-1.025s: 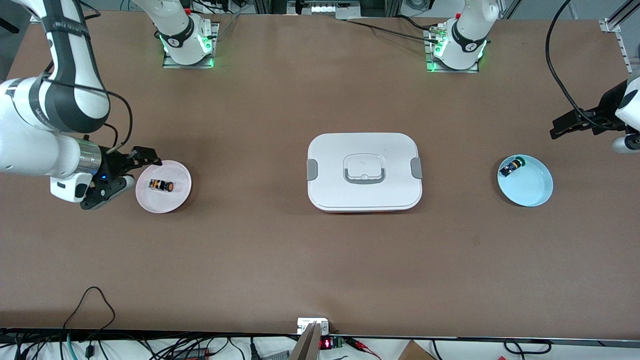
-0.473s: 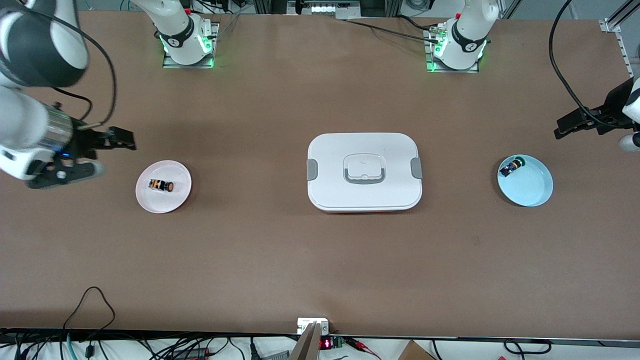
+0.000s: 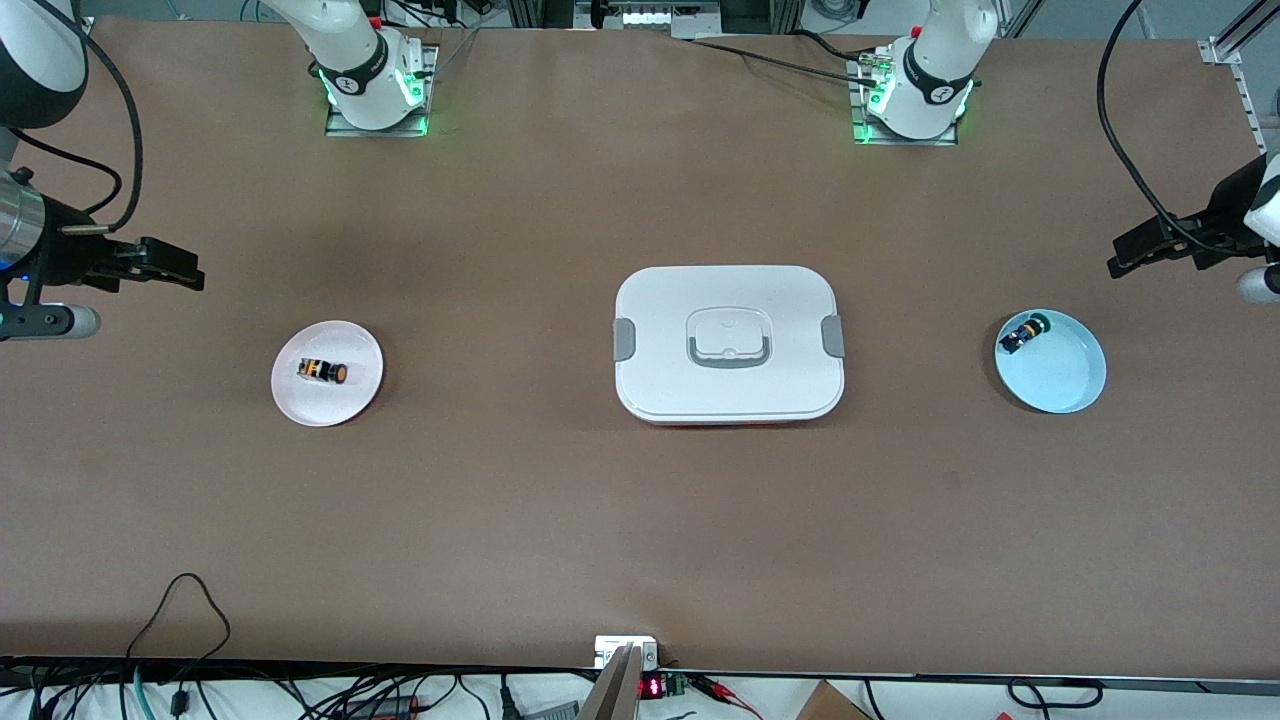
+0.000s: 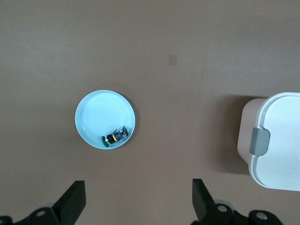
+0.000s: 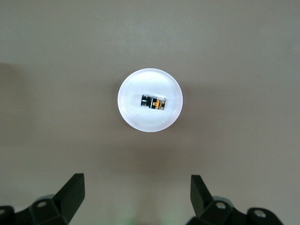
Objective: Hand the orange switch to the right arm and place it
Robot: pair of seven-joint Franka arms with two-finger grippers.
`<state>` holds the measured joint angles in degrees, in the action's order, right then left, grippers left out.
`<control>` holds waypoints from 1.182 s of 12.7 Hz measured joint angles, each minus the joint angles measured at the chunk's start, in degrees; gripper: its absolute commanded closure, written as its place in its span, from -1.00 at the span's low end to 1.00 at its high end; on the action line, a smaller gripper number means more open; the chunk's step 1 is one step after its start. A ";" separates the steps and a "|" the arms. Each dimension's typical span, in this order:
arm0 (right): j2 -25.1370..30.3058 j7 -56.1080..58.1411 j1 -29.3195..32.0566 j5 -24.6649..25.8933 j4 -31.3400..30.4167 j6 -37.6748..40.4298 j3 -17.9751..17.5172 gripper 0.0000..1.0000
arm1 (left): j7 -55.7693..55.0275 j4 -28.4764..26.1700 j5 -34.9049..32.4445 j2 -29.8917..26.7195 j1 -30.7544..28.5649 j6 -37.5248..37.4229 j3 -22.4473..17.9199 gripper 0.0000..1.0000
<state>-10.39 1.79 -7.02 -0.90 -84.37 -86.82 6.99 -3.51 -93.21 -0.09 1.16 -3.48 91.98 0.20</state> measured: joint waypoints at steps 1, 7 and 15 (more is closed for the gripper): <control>1.70 0.00 -0.01 0.02 -3.06 -2.11 0.00 -1.00 | 0.00 0.00 0.00 0.00 0.00 0.00 0.00 -1.00; 9.76 0.64 -0.08 0.24 -10.93 -3.31 -0.10 -1.00 | 0.00 0.01 0.00 0.01 0.00 -0.12 0.00 -1.00; 10.09 0.58 -0.06 0.27 -10.39 -3.65 -0.10 -1.00 | 0.00 0.01 0.00 0.02 0.00 -0.64 0.00 -1.00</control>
